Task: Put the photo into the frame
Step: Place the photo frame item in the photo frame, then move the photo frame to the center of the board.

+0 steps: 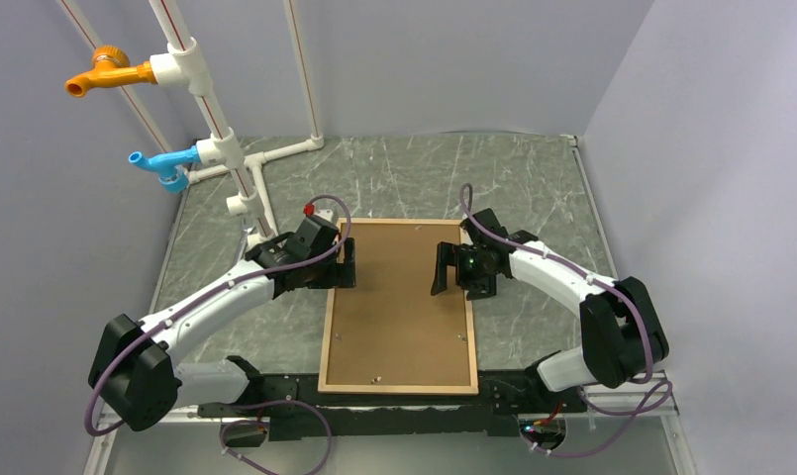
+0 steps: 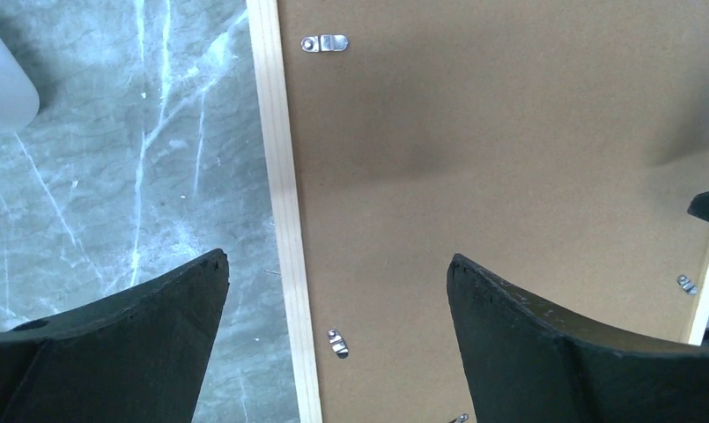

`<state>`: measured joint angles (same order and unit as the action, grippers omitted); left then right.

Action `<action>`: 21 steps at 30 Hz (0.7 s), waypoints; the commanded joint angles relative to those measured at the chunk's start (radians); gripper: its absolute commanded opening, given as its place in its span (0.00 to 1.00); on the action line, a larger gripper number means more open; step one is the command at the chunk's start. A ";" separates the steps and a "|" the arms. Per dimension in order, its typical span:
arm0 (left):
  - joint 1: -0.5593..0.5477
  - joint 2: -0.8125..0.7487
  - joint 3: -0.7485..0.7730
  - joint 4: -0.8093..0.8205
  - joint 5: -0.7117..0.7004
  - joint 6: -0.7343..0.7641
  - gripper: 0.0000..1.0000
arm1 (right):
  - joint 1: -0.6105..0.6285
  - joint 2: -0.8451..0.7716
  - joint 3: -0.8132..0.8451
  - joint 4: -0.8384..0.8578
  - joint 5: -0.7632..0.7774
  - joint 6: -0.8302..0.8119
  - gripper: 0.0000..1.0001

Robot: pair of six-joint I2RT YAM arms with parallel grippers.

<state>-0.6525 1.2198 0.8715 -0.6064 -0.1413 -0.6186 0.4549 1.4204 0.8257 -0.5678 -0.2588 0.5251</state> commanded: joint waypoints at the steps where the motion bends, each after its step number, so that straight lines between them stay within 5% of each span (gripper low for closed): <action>1: -0.005 -0.015 0.005 -0.018 -0.038 -0.020 0.97 | 0.006 -0.019 0.041 -0.040 0.060 -0.007 1.00; 13: 0.008 0.043 -0.064 0.007 -0.011 -0.045 0.97 | -0.005 0.020 0.079 -0.052 0.168 -0.005 0.99; 18: 0.038 0.053 -0.117 0.040 0.014 -0.051 0.96 | -0.023 0.071 0.111 -0.054 0.236 -0.014 0.91; 21: 0.058 0.064 -0.154 0.068 0.034 -0.053 0.94 | -0.029 0.115 0.146 -0.067 0.287 -0.023 0.78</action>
<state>-0.6182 1.2743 0.7509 -0.5926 -0.1394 -0.6518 0.4366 1.4956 0.9062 -0.6109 -0.0715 0.5167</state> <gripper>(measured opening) 0.949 0.831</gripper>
